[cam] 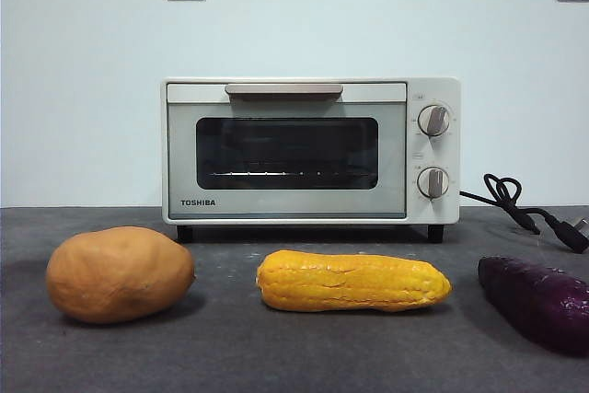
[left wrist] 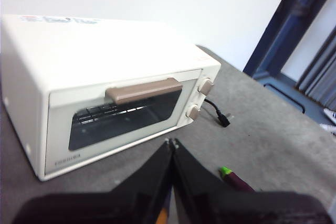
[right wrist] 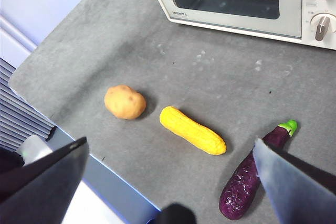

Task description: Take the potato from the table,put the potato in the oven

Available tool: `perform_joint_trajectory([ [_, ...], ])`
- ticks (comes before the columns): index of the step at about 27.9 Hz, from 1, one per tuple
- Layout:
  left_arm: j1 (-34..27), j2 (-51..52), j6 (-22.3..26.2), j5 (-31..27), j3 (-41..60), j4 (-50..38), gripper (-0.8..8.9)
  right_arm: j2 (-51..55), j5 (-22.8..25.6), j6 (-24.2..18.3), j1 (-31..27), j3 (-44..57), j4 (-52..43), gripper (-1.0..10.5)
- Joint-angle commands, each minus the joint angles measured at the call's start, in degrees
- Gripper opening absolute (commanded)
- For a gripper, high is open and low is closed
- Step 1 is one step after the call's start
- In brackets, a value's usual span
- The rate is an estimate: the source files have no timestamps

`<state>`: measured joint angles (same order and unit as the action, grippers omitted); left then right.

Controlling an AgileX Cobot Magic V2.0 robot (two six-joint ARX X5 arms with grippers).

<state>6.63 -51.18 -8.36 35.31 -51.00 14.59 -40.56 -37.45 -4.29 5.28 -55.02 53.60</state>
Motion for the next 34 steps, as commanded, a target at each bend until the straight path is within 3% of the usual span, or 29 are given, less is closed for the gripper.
perform_joint_trajectory([
  [1, 2.75, -7.61, 4.46, -2.49, -4.44, -0.39, -0.07, -0.35, -0.09, 0.42, 0.11, -0.07, -0.37, 6.9],
  [9, 8.68, -27.15, 10.43, -8.90, -19.10, -0.46, -0.07, -1.55, 0.00, 0.59, 0.11, -0.07, -0.39, 6.9],
  [15, 11.80, -37.29, 11.67, -11.37, -24.44, -3.52, -0.08, -2.19, 0.00, 0.59, 0.11, -0.07, -0.42, 6.9],
  [26, 15.02, -45.03, 14.01, -16.96, -24.48, -11.61, -0.08, -2.67, 0.00, 0.61, 0.11, -0.07, -0.39, 6.9],
  [34, 16.37, -47.91, 15.04, -18.84, -24.48, -12.09, -0.08, -2.69, 0.00, 0.59, 0.11, -0.07, -0.44, 6.9],
])
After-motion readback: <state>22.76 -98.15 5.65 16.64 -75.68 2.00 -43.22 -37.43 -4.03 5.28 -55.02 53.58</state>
